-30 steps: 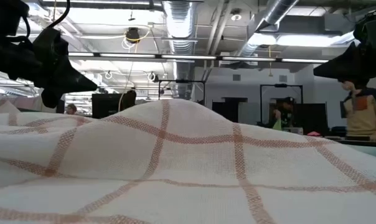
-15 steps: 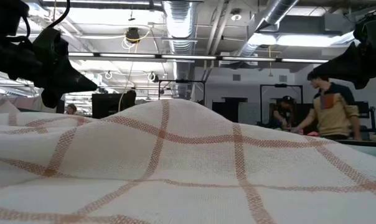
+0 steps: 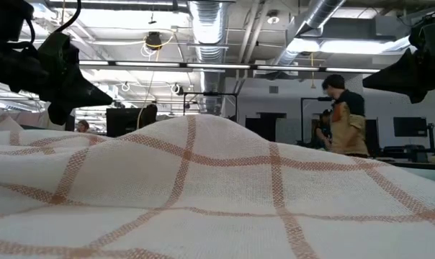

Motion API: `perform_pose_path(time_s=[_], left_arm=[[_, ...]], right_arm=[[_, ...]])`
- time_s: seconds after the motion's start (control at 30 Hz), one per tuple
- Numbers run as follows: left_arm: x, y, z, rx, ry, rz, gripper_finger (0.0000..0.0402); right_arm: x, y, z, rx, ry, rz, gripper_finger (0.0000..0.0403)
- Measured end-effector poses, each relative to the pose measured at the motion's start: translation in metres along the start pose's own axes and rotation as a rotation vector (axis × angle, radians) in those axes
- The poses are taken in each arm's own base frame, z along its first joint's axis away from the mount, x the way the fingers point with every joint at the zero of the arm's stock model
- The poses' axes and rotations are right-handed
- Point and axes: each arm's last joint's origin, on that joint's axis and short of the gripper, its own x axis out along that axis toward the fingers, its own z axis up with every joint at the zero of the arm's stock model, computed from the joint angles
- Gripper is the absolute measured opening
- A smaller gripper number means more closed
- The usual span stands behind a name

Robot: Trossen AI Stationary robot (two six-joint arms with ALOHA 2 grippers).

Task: Roll towel

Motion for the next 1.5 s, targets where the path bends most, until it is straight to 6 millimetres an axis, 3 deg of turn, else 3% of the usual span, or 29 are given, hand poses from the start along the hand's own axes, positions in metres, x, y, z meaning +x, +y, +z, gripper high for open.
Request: perform_pose_path(time_s=[0.8, 0.97, 1.33, 1.5], left_arm=[[0.0, 0.001, 0.001, -0.037, -0.017, 0.023, 0.0], [0.0, 0.001, 0.004, -0.089, -0.058, 0.067, 0.0], [-0.001, -0.008, 0.018, -0.267, -0.117, -0.065, 0.0], [-0.003, -0.013, 0.026, -0.418, -0.179, -0.133, 0.0]], right_arm=[[0.0, 0.0, 0.0, -0.01, 0.0, 0.0, 0.0063], [0.0, 0.0, 0.0, -0.037, -0.002, 0.0, 0.0063], [0.0, 0.0, 0.0, -0.035, -0.004, -0.001, 0.0063], [0.0, 0.002, 0.003, 0.108, -0.021, 0.012, 0.0063]])
